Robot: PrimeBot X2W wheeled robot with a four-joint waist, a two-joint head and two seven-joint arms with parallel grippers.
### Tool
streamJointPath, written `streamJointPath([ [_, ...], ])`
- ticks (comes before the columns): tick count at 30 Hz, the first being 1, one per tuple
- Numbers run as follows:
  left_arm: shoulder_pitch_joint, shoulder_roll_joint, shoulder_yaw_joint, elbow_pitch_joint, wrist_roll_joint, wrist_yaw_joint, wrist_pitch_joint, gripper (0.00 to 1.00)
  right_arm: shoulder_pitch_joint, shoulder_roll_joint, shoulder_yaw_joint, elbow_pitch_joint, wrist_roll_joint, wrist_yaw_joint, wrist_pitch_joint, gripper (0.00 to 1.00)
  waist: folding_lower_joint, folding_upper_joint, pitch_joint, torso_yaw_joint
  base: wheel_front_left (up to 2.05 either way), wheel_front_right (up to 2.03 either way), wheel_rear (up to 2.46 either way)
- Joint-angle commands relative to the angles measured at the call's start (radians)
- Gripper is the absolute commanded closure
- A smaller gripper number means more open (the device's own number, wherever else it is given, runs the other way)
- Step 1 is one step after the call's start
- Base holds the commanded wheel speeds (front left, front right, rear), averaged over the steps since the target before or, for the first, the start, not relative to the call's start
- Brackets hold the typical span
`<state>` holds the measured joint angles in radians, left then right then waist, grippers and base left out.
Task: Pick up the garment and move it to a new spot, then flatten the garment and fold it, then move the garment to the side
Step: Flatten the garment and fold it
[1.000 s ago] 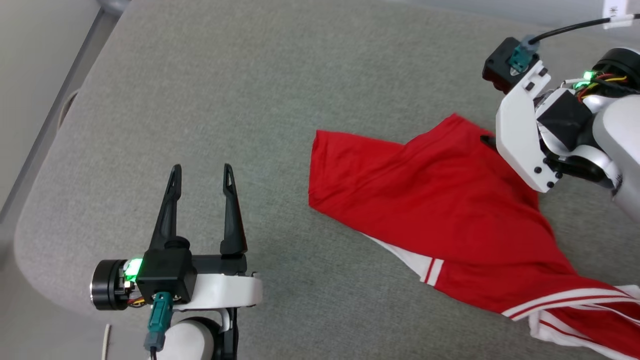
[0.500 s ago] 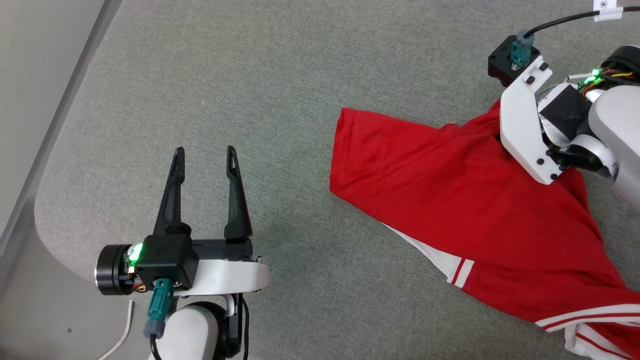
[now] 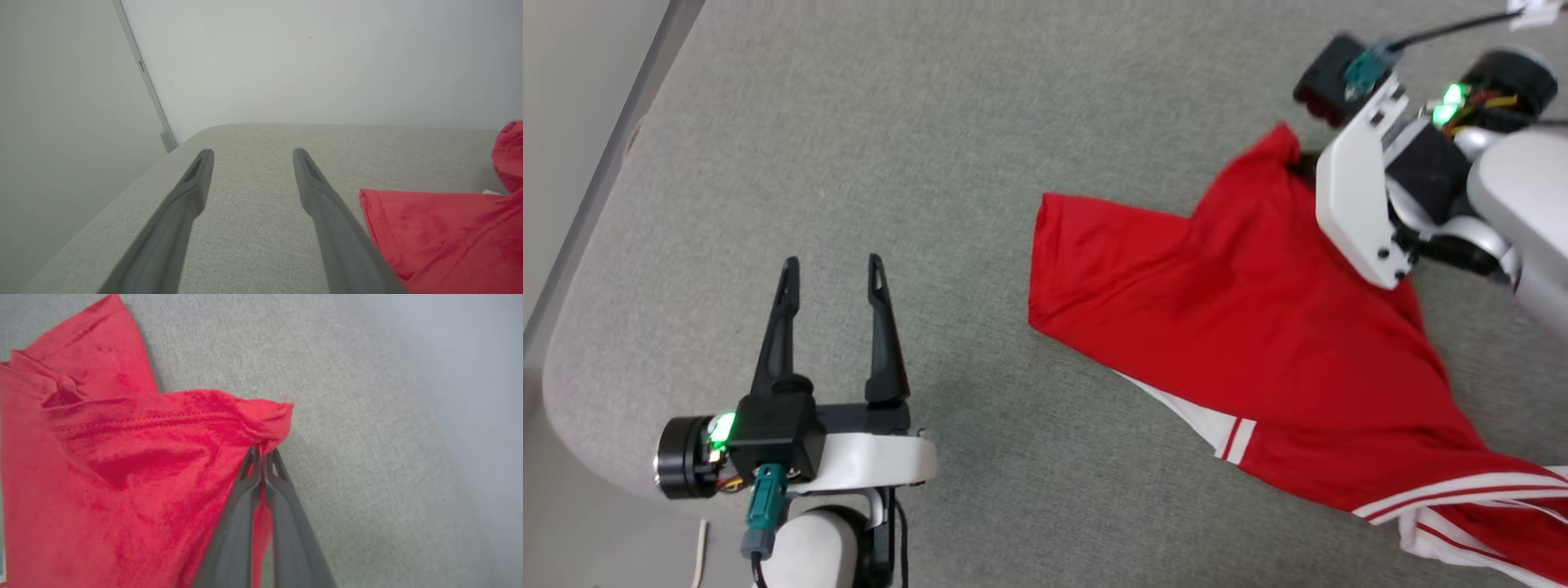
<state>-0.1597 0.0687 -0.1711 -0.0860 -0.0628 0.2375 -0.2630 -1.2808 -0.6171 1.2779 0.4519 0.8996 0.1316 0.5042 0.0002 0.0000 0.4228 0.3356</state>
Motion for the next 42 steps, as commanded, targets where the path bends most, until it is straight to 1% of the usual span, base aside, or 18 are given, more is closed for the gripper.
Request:
streamJointPath([
  [1,0.019,0.003,0.013,0.001,0.008,-0.005,-0.002,0.0,-0.023,-0.009,0.0,-0.011,0.013,-0.002,-0.037,1.0,-0.0002,0.0,-0.032,-0.028,0.0,0.0,0.0],
  [7,0.054,0.01,0.037,0.008,0.02,-0.019,-0.002,0.0,-0.046,-0.066,-0.019,-0.02,0.046,-0.002,-0.162,1.0,-0.0002,0.0,-0.086,-0.07,0.0,0.0,0.0],
  [11,0.076,0.013,0.051,0.016,0.025,-0.025,-0.002,0.0,-0.007,-0.128,-0.055,0.004,0.071,-0.002,-0.238,1.0,-0.0002,0.0,-0.12,-0.096,0.0,0.0,0.0],
  [17,0.116,0.016,0.067,0.025,0.029,-0.031,-0.002,0.0,0.077,-0.223,-0.13,0.08,0.111,-0.002,-0.332,1.0,-0.0002,0.0,-0.161,-0.128,0.0,0.0,0.0],
  [24,0.137,0.021,0.078,0.034,0.034,-0.042,-0.002,0.0,0.228,-0.311,-0.196,0.21,0.148,-0.002,-0.38,1.0,-0.0002,0.0,-0.187,-0.154,0.0,0.0,0.0],
  [29,0.142,0.021,0.082,0.038,0.036,-0.05,-0.002,0.0,0.34,-0.334,-0.237,0.325,0.187,-0.002,-0.386,1.0,-0.0002,0.0,-0.187,-0.162,0.0,0.0,0.0],
  [33,0.128,0.019,0.081,0.041,0.038,-0.055,-0.002,0.0,0.401,-0.336,-0.271,0.44,0.218,-0.002,-0.393,1.0,-0.0002,0.0,-0.177,-0.157,0.0,0.0,0.0],
  [34,0.128,0.019,0.081,0.041,0.038,-0.055,-0.002,0.0,0.401,-0.336,-0.271,0.44,0.218,-0.002,-0.393,1.0,-0.0002,0.0,-0.177,-0.157,0.0,0.0,0.0],
  [38,0.12,0.016,0.079,0.047,0.041,-0.058,-0.002,0.0,0.454,-0.309,-0.289,0.557,0.242,-0.002,-0.378,1.0,-0.0002,0.0,-0.168,-0.146,0.0,0.0,0.0],
  [42,0.117,0.013,0.082,0.056,0.04,-0.06,-0.002,0.0,0.487,-0.277,-0.296,0.617,0.262,-0.002,-0.368,1.0,-0.0002,0.0,-0.166,-0.14,0.0,0.0,0.0],
])
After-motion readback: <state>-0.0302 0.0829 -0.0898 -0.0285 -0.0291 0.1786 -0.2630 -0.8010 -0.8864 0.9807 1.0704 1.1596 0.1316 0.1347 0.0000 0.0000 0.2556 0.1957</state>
